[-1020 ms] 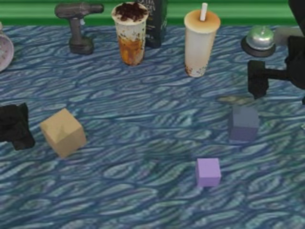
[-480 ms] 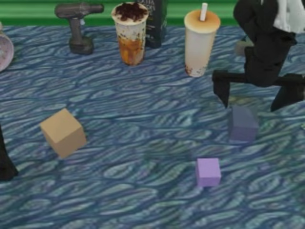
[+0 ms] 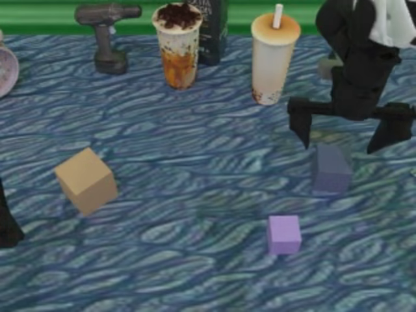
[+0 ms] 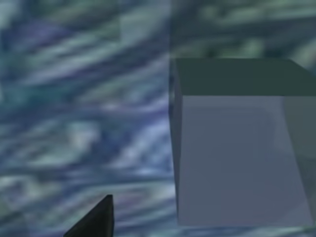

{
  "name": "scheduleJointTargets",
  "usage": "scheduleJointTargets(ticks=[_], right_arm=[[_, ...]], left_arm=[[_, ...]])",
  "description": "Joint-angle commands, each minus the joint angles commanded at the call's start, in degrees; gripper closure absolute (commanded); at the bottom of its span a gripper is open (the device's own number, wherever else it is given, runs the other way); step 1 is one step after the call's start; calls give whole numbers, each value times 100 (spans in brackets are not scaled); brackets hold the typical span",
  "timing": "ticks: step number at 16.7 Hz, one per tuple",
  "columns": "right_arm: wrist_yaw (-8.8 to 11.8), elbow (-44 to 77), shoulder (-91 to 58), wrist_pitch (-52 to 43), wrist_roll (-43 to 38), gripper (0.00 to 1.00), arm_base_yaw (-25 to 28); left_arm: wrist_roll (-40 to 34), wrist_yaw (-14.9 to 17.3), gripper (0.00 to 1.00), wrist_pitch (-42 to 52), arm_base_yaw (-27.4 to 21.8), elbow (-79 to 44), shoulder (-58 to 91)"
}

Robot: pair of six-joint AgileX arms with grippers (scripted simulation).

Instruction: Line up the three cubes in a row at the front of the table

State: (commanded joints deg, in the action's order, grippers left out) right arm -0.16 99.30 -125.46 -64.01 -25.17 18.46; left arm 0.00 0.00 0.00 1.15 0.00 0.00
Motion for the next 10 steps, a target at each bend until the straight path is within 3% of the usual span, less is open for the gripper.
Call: scheduleJointTargets(ticks=[6, 10], right_arm=[[-6, -748, -509, 1328, -16, 0, 20], [-7, -929, -647, 1594, -24, 0, 26]], left_arm=[[0, 0, 0, 0, 0, 0, 0], [0, 0, 0, 0, 0, 0, 0]])
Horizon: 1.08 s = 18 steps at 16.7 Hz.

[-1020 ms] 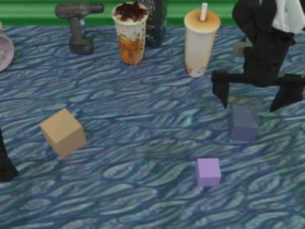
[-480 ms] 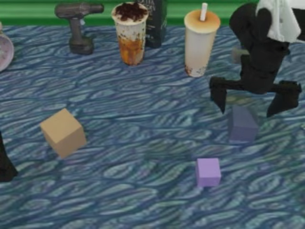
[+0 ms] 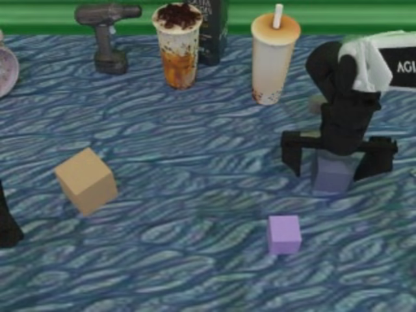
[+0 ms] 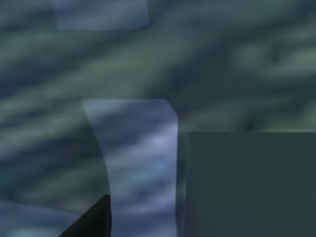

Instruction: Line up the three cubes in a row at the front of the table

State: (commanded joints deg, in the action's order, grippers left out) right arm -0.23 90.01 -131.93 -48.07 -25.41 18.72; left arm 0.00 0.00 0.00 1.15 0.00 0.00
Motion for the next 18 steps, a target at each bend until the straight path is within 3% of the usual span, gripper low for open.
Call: scheduleJointTargets(ticks=[2, 15, 18], right_arm=[[0, 0, 0, 0, 0, 0, 0], [0, 0, 0, 0, 0, 98, 0], [0, 0, 0, 0, 0, 100, 0]], left_arm=[[0, 0, 0, 0, 0, 0, 0], [0, 0, 0, 0, 0, 0, 0], [0, 0, 0, 0, 0, 0, 0]])
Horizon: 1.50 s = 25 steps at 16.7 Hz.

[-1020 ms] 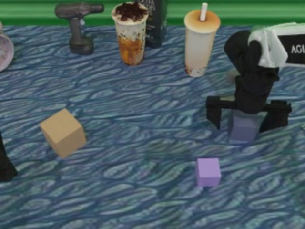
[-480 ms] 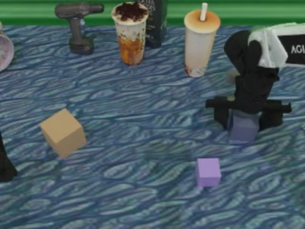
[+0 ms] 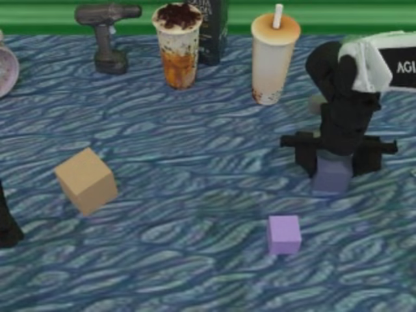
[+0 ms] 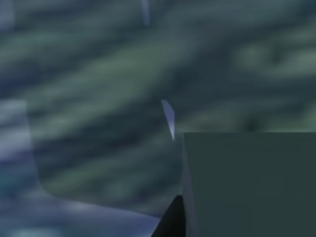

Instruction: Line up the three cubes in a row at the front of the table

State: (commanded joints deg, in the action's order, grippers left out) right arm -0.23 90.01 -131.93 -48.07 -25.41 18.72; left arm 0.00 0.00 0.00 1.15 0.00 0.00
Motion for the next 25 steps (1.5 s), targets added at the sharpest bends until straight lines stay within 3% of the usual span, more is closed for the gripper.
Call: scheduleJointTargets(ticks=[7, 14, 20, 25], right_arm=[[-43, 44, 122, -68, 20, 100, -12], [-39, 729, 603, -1276, 26, 100, 31], [-35, 774, 651, -1348, 10, 100, 18], [-54, 643, 815, -1409, -691, 100, 909]], left_arm=[[0, 0, 0, 0, 0, 0, 0], [0, 0, 0, 0, 0, 0, 0], [0, 0, 0, 0, 0, 0, 0], [0, 0, 0, 0, 0, 0, 0]])
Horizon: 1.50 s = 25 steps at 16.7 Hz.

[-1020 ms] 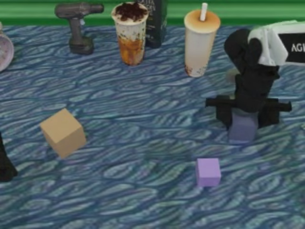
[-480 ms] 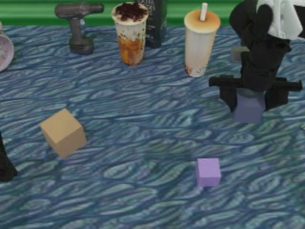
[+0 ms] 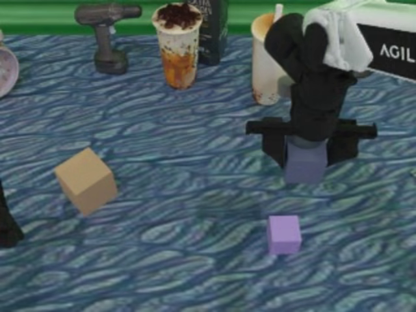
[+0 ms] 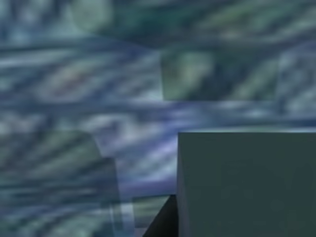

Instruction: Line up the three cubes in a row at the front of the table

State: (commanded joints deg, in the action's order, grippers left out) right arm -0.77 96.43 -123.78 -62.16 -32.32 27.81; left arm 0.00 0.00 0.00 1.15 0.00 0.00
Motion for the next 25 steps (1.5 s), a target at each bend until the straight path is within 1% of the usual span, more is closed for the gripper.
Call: scheduleJointTargets(ticks=[4, 6, 7, 9, 13, 15, 20, 25], right_arm=[[-8, -217, 254, -60, -880, 100, 1205], [-12, -308, 384, -65, -1226, 100, 1648], [-15, -342, 436, -62, -1340, 100, 1781], [-17, -366, 473, -59, -1419, 100, 1866], [-9, -360, 441, -35, -1419, 100, 1848], [-16, -516, 366, 181, -1415, 100, 1848], [-20, -1114, 3, 1189, -1428, 100, 1862], [-21, -1201, -64, 1312, -1431, 100, 1872]], left_arm=[[0, 0, 0, 0, 0, 0, 0], [0, 0, 0, 0, 0, 0, 0], [0, 0, 0, 0, 0, 0, 0], [0, 0, 0, 0, 0, 0, 0], [0, 0, 0, 0, 0, 0, 0], [0, 0, 0, 0, 0, 0, 0], [0, 0, 0, 0, 0, 0, 0], [0, 0, 0, 0, 0, 0, 0]])
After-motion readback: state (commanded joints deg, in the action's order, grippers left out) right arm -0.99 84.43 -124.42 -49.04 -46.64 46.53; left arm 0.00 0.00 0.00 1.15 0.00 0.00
